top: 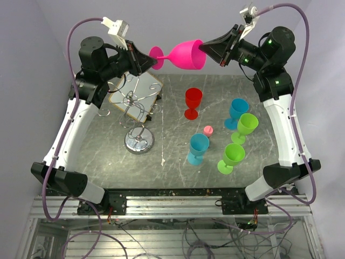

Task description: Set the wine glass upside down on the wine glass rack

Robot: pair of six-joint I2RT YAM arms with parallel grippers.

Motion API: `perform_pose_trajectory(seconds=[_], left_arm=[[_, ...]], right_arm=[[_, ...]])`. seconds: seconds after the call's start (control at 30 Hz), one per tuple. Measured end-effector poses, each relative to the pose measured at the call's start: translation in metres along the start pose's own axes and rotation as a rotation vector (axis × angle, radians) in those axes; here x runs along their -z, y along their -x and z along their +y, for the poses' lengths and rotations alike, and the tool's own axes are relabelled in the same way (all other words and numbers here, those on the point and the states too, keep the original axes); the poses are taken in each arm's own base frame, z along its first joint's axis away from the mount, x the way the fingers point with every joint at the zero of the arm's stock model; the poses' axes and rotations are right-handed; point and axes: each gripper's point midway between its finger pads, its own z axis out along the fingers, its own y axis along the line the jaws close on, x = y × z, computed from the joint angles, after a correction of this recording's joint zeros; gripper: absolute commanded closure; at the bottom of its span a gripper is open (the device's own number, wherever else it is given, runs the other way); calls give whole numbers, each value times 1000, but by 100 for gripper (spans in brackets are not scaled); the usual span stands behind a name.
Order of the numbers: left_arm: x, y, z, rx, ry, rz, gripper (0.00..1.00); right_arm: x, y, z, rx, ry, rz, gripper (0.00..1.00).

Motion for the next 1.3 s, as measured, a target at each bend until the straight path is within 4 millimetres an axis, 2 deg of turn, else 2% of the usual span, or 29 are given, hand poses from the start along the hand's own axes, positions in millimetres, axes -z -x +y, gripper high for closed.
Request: perform_pose_trajectory(seconds=[0.1, 0.13, 0.27, 0.33, 0.4, 0.5, 0.63, 0.7, 0.8, 0.9, 1.03, 1.17, 1.3], left_arm=[[-1, -1, 3, 15, 16, -3, 93], [0, 0, 4, 16, 19, -5, 93], [3, 5, 3, 6, 41, -27, 93], [8, 10, 4, -9, 65, -42, 93], [14, 15, 4, -25, 92, -57, 93], [26, 22, 4, -53, 134, -77, 93], [45, 32, 10, -94, 199, -103, 93], [59, 39, 18, -126, 255, -119, 93], [84, 53, 30, -205, 362, -147, 93], [118, 74, 37, -323, 484, -185, 93], [172, 104, 37, -486, 666, -242, 93], [233, 130, 30, -631, 866, -299, 93], [289, 141, 30, -729, 1087, -311, 93]], right_arm=[[0, -3, 0, -4, 1, 5, 100], [1, -3, 1, -4, 1, 5, 97], [1, -2, 3, 9, 5, 5, 78], [2, -2, 5, 20, 8, 7, 63], [3, -3, 5, 28, 5, 13, 52], [5, -4, 4, 48, -9, 20, 43], [9, -6, 1, 77, -38, 34, 37], [12, -6, -1, 98, -60, 43, 25], [20, -5, -4, 132, -103, 57, 11], [32, -2, -5, 183, -156, 73, 0], [47, -8, -7, 236, -211, 115, 0], [61, -33, -15, 273, -263, 192, 0], [73, -85, -31, 267, -312, 309, 0]])
